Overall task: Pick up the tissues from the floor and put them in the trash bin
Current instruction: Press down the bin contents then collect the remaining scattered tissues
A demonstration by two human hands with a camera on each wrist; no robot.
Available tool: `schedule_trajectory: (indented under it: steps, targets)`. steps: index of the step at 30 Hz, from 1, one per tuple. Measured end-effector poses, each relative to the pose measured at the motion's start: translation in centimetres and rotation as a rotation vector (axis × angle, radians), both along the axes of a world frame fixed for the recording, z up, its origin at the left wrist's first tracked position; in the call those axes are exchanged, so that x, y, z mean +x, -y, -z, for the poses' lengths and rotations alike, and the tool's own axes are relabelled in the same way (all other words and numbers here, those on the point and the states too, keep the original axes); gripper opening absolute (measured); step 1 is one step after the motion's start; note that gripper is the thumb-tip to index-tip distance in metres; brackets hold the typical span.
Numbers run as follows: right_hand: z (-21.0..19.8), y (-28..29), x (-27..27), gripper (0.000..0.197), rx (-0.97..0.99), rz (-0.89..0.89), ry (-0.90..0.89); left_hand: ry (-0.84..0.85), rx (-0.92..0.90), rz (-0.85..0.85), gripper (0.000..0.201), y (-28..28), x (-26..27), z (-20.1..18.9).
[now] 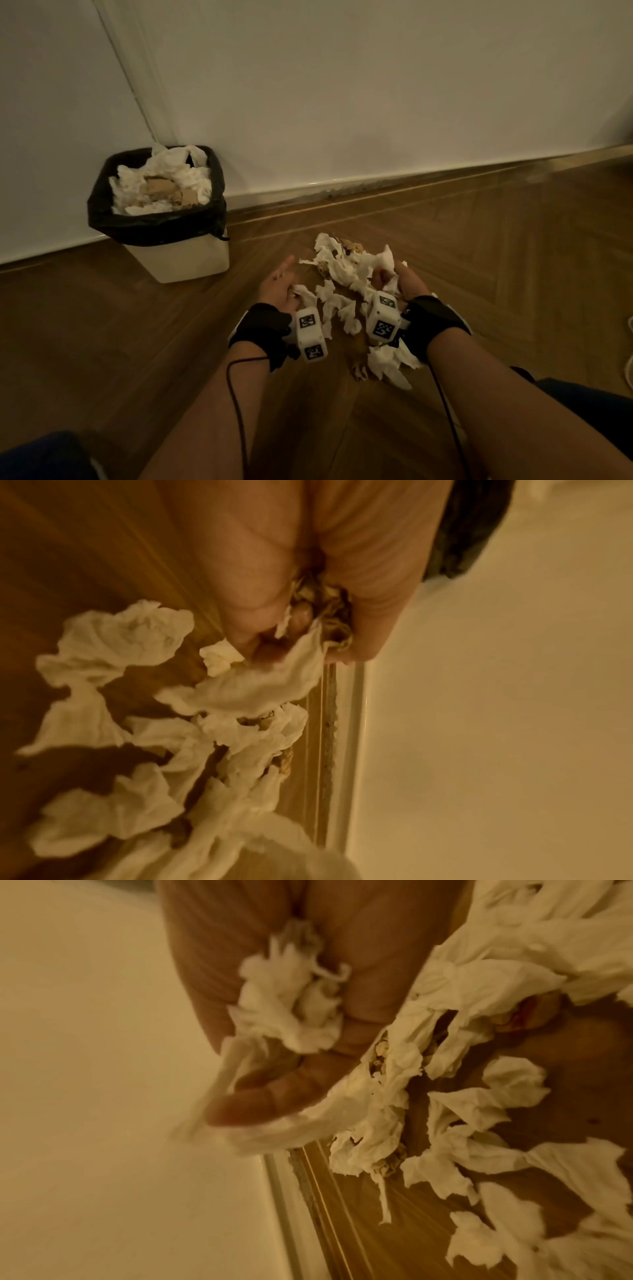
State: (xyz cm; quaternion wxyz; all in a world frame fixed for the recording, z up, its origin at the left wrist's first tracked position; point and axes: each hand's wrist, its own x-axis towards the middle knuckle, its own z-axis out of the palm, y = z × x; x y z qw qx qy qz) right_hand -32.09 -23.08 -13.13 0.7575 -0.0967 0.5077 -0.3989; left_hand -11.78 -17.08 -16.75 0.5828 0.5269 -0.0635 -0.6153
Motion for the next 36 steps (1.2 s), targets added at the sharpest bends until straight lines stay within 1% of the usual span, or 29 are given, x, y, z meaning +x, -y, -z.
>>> schedule_trajectory:
  steps: [3, 4, 6, 7, 9, 10, 12, 13, 15, 16, 17, 18, 21, 23, 24, 25, 27, 28, 29, 30, 32, 34, 36]
  targets:
    - [-0.2, 0.2, 0.7, 0.046, -0.094, -0.123, -0.282, -0.123, -0.037, -0.036, 0.06, -0.2, 0.7, -0.5]
    - [-0.2, 0.3, 0.9, 0.05, -0.111, -0.121, -0.289, -0.177, -0.058, -0.057, 0.061, -0.2, 0.8, -0.7]
    - [-0.4, -0.2, 1.0, 0.054, -0.161, -0.17, -0.206, -0.336, -0.083, -0.121, 0.056, -0.3, 0.9, -0.9]
    - [-0.6, -0.7, 0.9, 0.054, -0.169, -0.2, -0.132, -0.396, -0.088, -0.157, 0.05, -0.3, 0.8, -1.0]
    - [-1.0, -1.4, 0.8, 0.04, -0.099, -0.159, 0.045, -0.461, -0.1, -0.226, 0.046, -0.5, 0.6, -1.2]
    - [-1.2, -1.6, 1.0, 0.031, -0.056, -0.145, 0.085, -0.459, -0.102, -0.243, 0.044, -0.6, 0.4, -1.5]
    - [-1.7, -1.7, 1.4, 0.018, -0.039, -0.191, 0.016, -0.388, -0.083, -0.251, 0.033, -0.8, 0.2, -2.1]
    - [-2.0, -1.9, 1.6, 0.015, -0.056, -0.227, -0.022, -0.321, -0.066, -0.25, 0.025, -0.7, 0.2, -2.4]
    - [-2.7, -2.2, 2.0, 0.023, -0.081, -0.267, -0.047, -0.146, -0.014, -0.209, 0.014, -0.9, 0.3, -3.3]
    - [-2.9, -2.4, 2.2, 0.031, -0.087, -0.265, -0.029, -0.068, 0.019, -0.17, 0.011, -0.9, 0.4, -3.6]
    - [-3.4, -2.7, 2.4, 0.036, -0.076, -0.239, 0.005, -0.027, 0.033, -0.137, 0.009, -1.1, 0.4, -3.9]
    - [-3.8, -2.9, 2.6, 0.039, -0.064, -0.207, 0.027, -0.019, 0.03, -0.12, 0.01, -1.2, 0.5, -4.4]
    - [-5.6, -3.1, 3.4, 0.037, -0.089, -0.21, -0.096, 0.046, 0.004, -0.097, 0.022, -0.9, 0.7, -6.7]
    - [-7.3, -3.1, 3.8, 0.031, -0.14, -0.225, -0.151, 0.059, -0.039, -0.101, 0.031, -0.8, 1.0, -9.0]
    - [-8.4, -3.2, 4.0, 0.024, -0.151, -0.216, -0.114, 0.027, -0.062, -0.099, 0.036, -0.8, 1.2, -10.2]
    - [-9.7, -3.3, 4.2, 0.023, -0.146, -0.193, -0.047, -0.01, -0.084, -0.098, 0.039, -0.7, 1.5, -11.4]
    - [-12.3, -3.3, 4.7, 0.021, -0.149, -0.158, 0.071, -0.055, -0.127, -0.093, 0.036, -0.8, 2.0, -14.0]
    - [-13.9, -3.6, 5.0, 0.019, -0.169, -0.167, 0.115, -0.058, -0.15, -0.091, 0.033, -1.1, 2.0, -15.6]
    - [-15.4, -4.0, 5.2, 0.022, -0.199, -0.185, 0.145, -0.061, -0.178, -0.089, 0.03, -1.4, 2.0, -17.1]
    - [-16.9, -4.4, 5.5, 0.027, -0.237, -0.227, 0.136, -0.054, -0.198, -0.083, 0.029, -1.7, 2.0, -18.6]
    - [-19.7, -5.4, 6.0, 0.037, -0.323, -0.294, 0.006, 0.018, -0.212, -0.049, 0.027, -2.5, 2.0, -21.2]
    - [-21.8, -6.1, 6.6, 0.036, -0.395, -0.254, -0.021, 0.116, -0.191, -0.018, 0.019, -3.5, 2.2, -23.4]
    - [-23.8, -6.8, 6.9, 0.038, -0.437, -0.239, -0.022, 0.143, -0.241, -0.029, 0.011, -4.5, 2.7, -25.1]
